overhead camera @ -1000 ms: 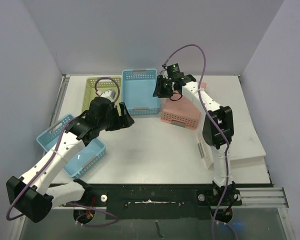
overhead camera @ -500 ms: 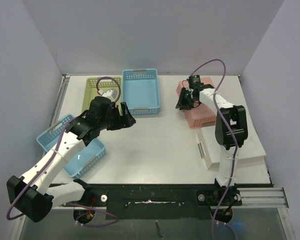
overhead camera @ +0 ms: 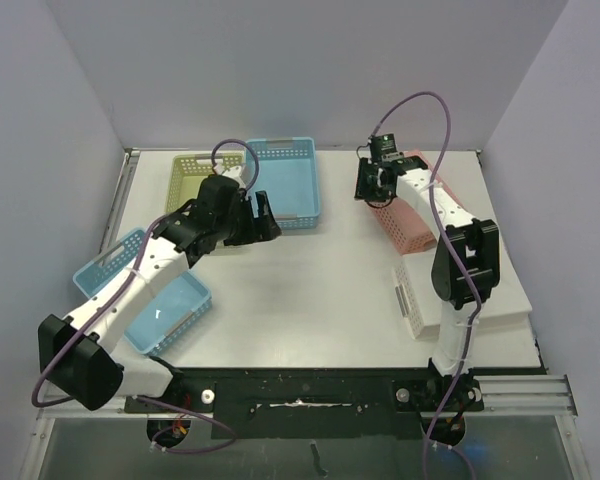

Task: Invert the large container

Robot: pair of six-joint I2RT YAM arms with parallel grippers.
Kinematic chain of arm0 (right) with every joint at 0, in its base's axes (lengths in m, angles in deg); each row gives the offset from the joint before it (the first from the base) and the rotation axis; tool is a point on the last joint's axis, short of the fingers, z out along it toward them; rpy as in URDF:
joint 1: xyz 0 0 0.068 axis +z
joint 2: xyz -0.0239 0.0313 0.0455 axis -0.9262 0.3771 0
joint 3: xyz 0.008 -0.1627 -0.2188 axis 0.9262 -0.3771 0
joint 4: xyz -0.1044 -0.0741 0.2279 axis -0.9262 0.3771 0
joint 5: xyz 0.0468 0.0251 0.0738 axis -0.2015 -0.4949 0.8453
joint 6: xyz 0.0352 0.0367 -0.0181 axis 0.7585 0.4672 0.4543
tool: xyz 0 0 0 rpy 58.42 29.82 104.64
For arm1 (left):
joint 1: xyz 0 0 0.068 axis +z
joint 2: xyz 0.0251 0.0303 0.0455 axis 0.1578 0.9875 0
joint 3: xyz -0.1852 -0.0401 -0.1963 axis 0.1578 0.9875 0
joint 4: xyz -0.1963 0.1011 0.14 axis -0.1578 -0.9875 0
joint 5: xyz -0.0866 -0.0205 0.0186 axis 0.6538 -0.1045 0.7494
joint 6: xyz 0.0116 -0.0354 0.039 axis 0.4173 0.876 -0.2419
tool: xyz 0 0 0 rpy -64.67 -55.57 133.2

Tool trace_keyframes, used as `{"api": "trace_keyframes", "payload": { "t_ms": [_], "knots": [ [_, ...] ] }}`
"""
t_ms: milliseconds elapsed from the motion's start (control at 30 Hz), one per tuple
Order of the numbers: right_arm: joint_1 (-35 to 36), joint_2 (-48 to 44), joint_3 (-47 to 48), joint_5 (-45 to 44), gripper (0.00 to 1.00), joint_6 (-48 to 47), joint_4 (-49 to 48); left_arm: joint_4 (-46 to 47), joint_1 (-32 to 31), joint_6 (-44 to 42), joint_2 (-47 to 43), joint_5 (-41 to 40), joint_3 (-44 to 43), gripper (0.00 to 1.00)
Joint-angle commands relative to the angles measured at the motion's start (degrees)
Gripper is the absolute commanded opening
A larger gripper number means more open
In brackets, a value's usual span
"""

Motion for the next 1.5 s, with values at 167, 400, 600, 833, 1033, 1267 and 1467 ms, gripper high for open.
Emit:
{"api": "trace_keyframes", "payload": {
  "t_ms": [167,400,600,833,1033,1267,1467],
  "knots": [
    [-3.91,9.55,11.84,-1.81,0.3,-4.35,3.7,-0.27,-0.59,-0.95,4.57,-8.12,-9.13,0.72],
    [-8.97,11.9,16.24,-15.85,0.34,-1.88,8.53,-0.67,-4.09,-3.75,10.21,-16.48,-14.11,0.71],
    [-8.27,6.39,13.35,-16.78,0.34,-1.14,7.91,-1.96,-6.08,-5.87,20.48,-17.85,-23.56,0.72],
    [-3.22,-9.06,1.13,-11.82,0.65,-2.09,2.67,-6.37,-6.07,-8.63,34.68,-16.4,-38.6,0.71],
    [-2.7,-21.08,-10.3,-8.48,0.83,-0.48,2.26,-10.39,-6.03,-9.76,48.21,-17.42,-53.85,0.7],
    [-2.59,-33.23,-21.02,-6.34,0.9,0.46,4.03,-17.36,-5.43,-11.04,65.69,-19.53,-74.86,0.68],
    [-3.22,-39.59,-25.26,-7.01,0.92,0.13,7.0,-15.03,-4.85,-11.63,69.4,-19.01,-76.22,0.43]
  ]
}}
